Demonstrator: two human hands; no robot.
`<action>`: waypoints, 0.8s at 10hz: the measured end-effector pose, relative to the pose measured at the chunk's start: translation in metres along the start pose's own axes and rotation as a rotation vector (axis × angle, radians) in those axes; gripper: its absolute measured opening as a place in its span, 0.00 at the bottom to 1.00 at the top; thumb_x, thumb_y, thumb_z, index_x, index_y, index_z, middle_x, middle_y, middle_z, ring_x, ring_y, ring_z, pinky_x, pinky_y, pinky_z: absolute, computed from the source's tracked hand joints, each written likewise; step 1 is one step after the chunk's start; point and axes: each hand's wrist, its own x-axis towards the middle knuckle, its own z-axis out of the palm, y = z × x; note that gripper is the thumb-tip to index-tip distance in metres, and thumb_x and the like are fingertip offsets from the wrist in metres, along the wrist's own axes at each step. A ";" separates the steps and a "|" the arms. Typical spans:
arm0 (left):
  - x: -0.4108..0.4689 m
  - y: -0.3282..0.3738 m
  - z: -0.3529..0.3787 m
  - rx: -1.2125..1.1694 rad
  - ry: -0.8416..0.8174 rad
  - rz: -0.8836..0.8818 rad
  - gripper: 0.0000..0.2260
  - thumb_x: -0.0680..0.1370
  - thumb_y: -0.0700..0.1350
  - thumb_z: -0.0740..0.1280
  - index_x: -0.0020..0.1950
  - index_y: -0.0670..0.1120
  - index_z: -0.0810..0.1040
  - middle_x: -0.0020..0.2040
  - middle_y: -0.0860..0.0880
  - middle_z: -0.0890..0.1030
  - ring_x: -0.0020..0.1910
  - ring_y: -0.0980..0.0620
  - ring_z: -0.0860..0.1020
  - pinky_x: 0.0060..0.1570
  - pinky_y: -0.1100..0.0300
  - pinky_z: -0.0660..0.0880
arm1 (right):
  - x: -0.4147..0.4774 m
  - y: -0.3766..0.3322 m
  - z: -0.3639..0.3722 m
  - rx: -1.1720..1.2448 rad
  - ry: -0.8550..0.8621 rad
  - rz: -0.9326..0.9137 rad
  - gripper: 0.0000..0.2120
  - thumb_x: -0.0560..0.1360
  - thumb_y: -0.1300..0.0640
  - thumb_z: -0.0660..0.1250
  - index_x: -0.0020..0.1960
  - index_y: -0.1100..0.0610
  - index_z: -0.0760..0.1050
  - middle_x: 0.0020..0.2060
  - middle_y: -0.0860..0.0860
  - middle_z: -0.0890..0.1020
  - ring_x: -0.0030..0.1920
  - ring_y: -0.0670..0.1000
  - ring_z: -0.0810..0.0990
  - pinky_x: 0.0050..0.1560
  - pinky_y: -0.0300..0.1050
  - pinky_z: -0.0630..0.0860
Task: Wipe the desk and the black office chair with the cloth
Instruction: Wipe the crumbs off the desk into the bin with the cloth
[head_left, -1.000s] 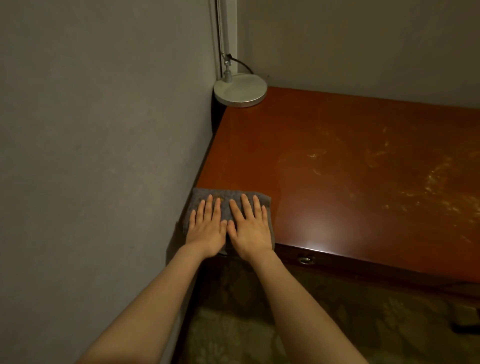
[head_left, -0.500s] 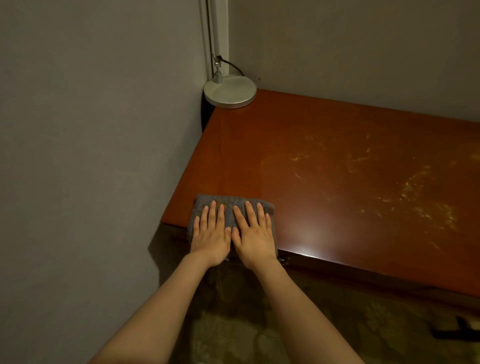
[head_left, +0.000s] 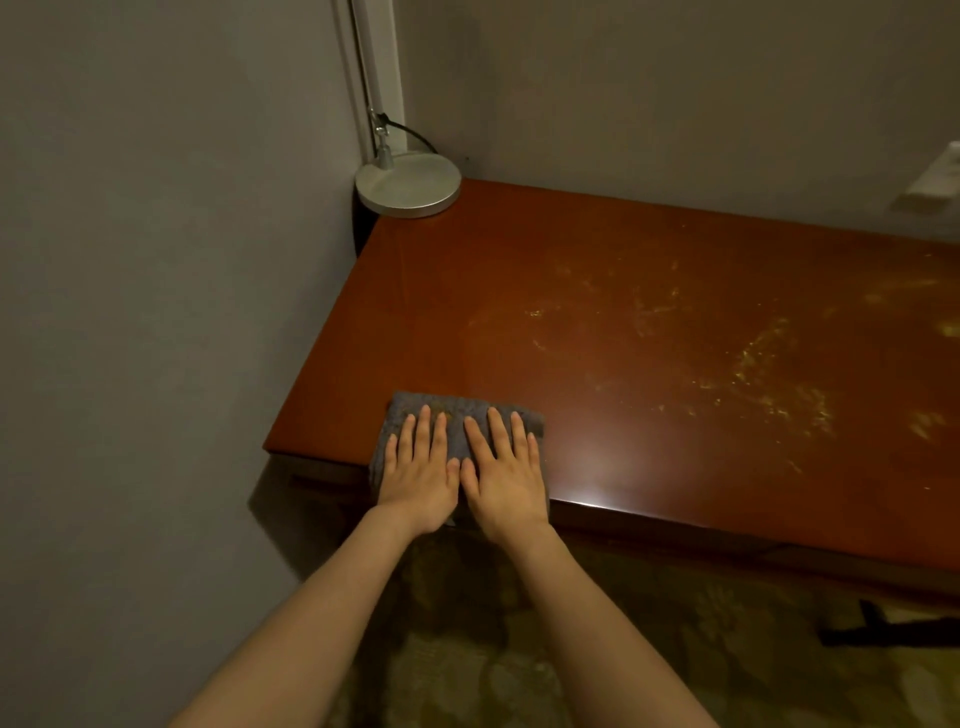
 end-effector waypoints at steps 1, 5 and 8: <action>0.000 0.009 0.000 0.005 -0.005 0.007 0.25 0.83 0.51 0.41 0.75 0.44 0.33 0.75 0.46 0.31 0.74 0.48 0.32 0.72 0.51 0.33 | -0.003 0.008 -0.002 -0.010 0.006 0.006 0.25 0.82 0.47 0.45 0.77 0.48 0.41 0.77 0.51 0.40 0.76 0.54 0.35 0.73 0.49 0.34; 0.004 0.037 0.003 0.036 -0.019 0.028 0.25 0.83 0.51 0.41 0.75 0.45 0.33 0.75 0.46 0.31 0.74 0.47 0.32 0.72 0.52 0.33 | -0.010 0.034 -0.008 -0.028 0.009 0.048 0.26 0.81 0.44 0.39 0.77 0.48 0.41 0.77 0.51 0.41 0.76 0.54 0.36 0.73 0.49 0.34; 0.022 0.042 -0.004 0.051 -0.038 0.065 0.26 0.83 0.51 0.43 0.75 0.46 0.33 0.75 0.47 0.30 0.74 0.48 0.32 0.72 0.52 0.34 | 0.003 0.041 -0.016 0.023 0.032 0.071 0.25 0.82 0.48 0.46 0.77 0.48 0.43 0.77 0.52 0.43 0.76 0.55 0.37 0.73 0.51 0.36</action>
